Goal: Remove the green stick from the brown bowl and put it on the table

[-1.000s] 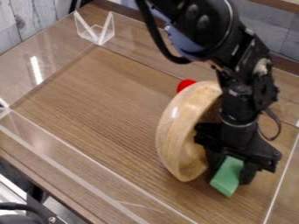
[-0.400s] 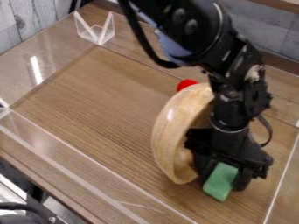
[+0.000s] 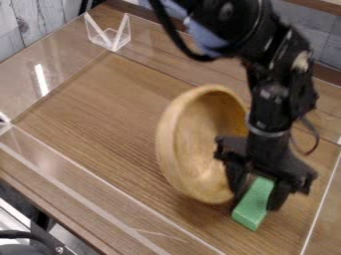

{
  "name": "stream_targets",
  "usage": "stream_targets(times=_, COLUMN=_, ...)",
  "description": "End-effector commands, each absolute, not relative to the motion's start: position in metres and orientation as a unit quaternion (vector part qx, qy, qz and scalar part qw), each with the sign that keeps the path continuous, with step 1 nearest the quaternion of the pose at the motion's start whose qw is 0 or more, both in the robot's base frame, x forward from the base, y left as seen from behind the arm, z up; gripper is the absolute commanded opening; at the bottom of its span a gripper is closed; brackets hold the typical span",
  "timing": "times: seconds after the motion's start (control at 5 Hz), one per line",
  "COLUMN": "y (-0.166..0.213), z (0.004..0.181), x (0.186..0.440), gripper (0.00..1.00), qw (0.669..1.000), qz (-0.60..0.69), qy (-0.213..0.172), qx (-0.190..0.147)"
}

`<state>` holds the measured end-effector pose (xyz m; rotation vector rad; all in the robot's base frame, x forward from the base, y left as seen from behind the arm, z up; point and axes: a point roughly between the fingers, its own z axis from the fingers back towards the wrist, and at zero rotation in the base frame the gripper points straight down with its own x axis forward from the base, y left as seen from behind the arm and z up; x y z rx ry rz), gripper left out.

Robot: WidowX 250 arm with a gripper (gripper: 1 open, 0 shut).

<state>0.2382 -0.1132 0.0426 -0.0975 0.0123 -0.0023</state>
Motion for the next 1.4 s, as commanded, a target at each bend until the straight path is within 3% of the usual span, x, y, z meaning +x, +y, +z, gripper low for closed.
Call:
stream_targets(times=0.0, y=-0.123, z=0.066, x=0.241, gripper=0.0, qw=0.998, qz=-0.025, qy=-0.012, qx=-0.06)
stream_targets(times=0.2, y=-0.131, z=0.074, x=0.233, gripper=0.0, qw=0.997, qz=-0.051, qy=-0.008, qx=-0.062)
stream_targets(times=0.4, y=-0.139, z=0.092, x=0.235, gripper=1.0, qw=0.996, qz=-0.062, qy=-0.005, qx=-0.064)
stream_targets(times=0.6, y=-0.145, z=0.109, x=0.239, gripper=0.0, qw=0.995, qz=-0.073, qy=-0.003, qx=-0.065)
stream_targets(times=1.0, y=-0.129, z=0.092, x=0.238, gripper=0.0, qw=0.994, qz=-0.093, qy=0.006, qx=-0.064)
stream_targets(times=1.2, y=-0.129, z=0.092, x=0.238, gripper=0.0, qw=0.994, qz=-0.085, qy=0.009, qx=-0.065)
